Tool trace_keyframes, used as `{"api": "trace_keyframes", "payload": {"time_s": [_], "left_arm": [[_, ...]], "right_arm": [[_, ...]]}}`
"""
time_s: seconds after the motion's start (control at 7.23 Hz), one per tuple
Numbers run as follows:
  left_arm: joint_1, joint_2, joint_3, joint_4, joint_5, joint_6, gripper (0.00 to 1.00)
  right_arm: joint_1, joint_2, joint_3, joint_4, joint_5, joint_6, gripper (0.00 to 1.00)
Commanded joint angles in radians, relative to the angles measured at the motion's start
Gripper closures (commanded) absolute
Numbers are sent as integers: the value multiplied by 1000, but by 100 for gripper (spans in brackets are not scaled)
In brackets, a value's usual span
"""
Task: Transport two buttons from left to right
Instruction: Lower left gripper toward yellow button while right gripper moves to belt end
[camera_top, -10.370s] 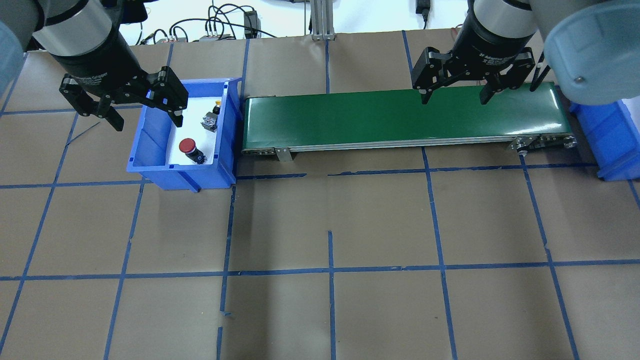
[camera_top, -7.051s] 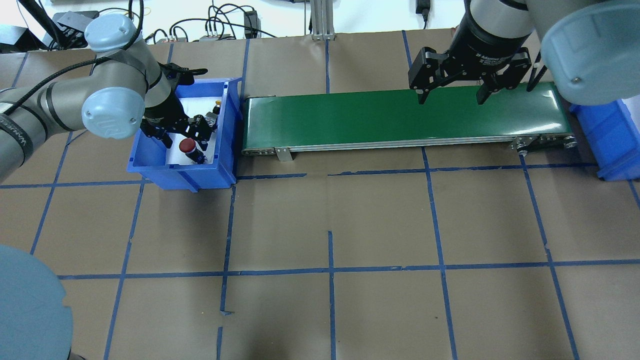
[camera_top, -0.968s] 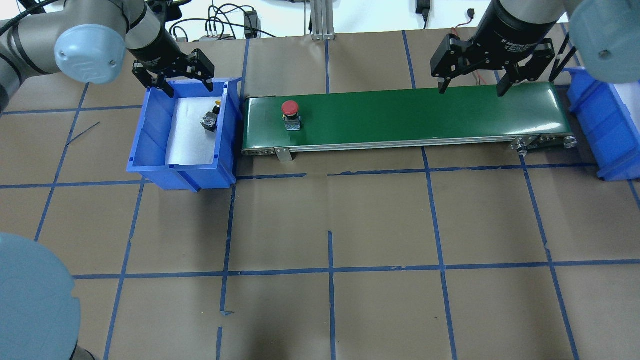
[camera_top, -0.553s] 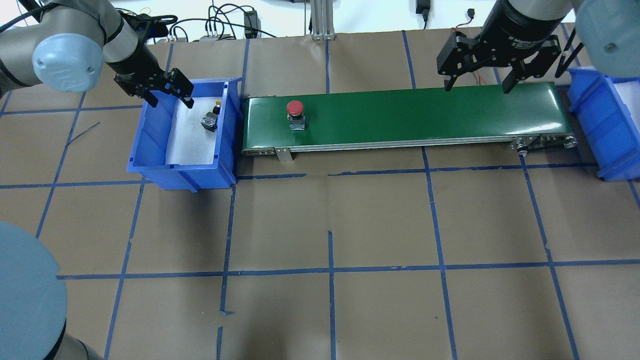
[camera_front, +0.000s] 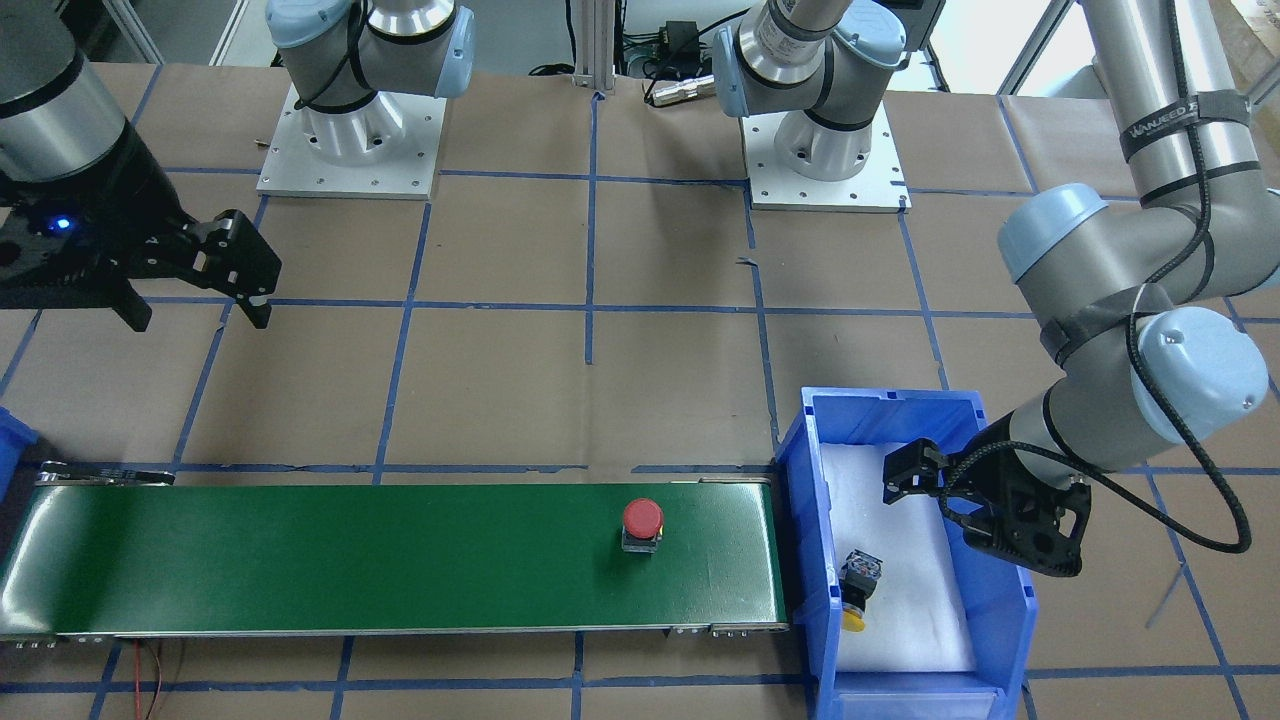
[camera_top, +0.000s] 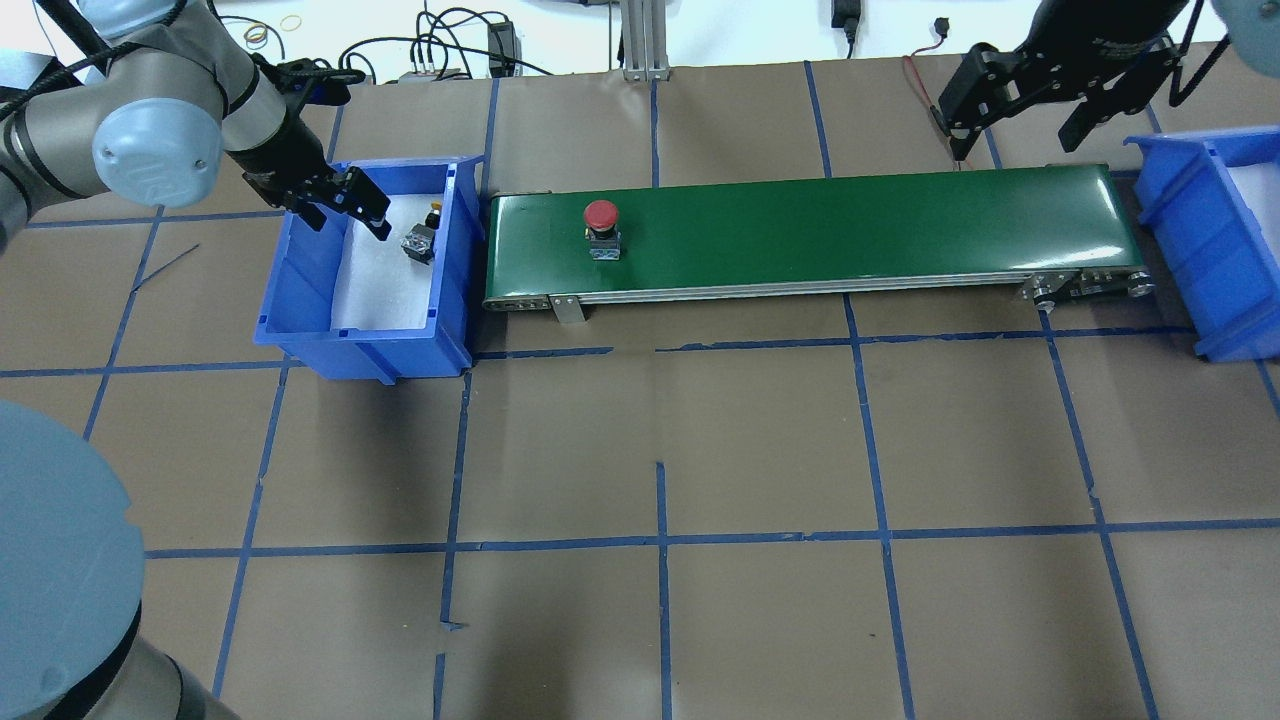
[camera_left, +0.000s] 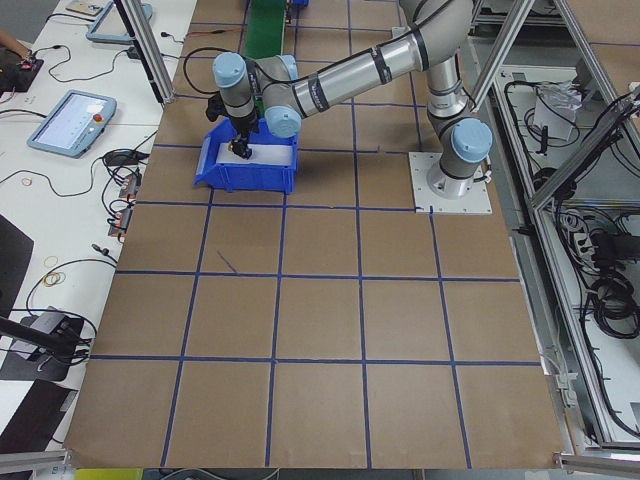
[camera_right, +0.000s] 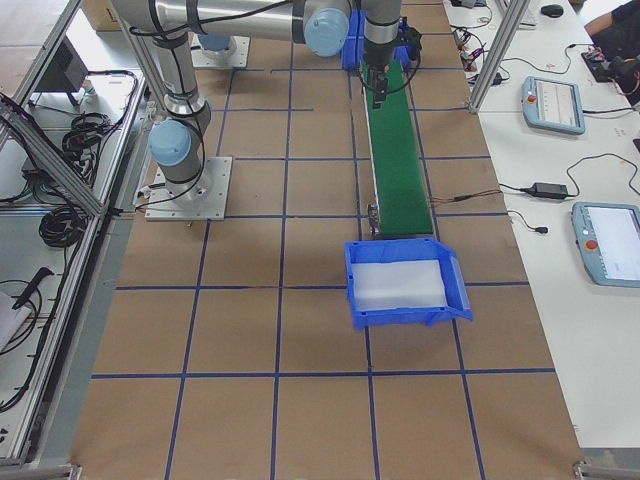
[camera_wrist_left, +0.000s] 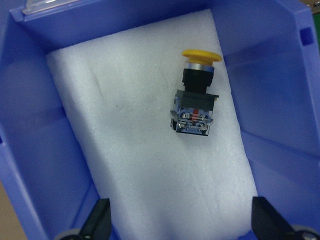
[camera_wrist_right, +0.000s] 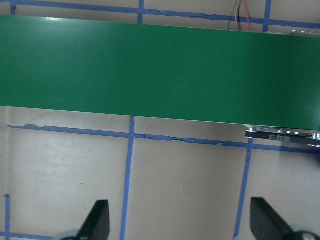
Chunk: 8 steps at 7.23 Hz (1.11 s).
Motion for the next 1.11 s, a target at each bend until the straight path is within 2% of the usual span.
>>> {"api": "trace_keyframes", "payload": {"time_s": [0.0, 0.14, 0.28, 0.41, 0.55, 0.69, 0.97], "left_arm": [[0, -16, -24, 78, -18, 5, 1], [-1, -17, -26, 78, -18, 7, 1], [-1, -20, -24, 101, -19, 5, 1], [-1, -37, -23, 151, -21, 4, 2], [-1, -60, -23, 180, -54, 1, 2], [-1, -74, -23, 181, -97, -2, 2], [-6, -76, -23, 181, -101, -24, 3]], "right_arm": [[-86, 15, -15, 24, -19, -287, 0], [-94, 18, -15, 17, -50, -427, 0], [-106, 29, -13, 21, -64, -473, 0], [-120, 32, -12, 24, -62, -515, 1], [-126, 44, -10, 21, -52, -640, 1], [-140, 52, -6, 24, -23, -728, 0], [-157, 69, -1, 18, -15, -941, 0]]}}
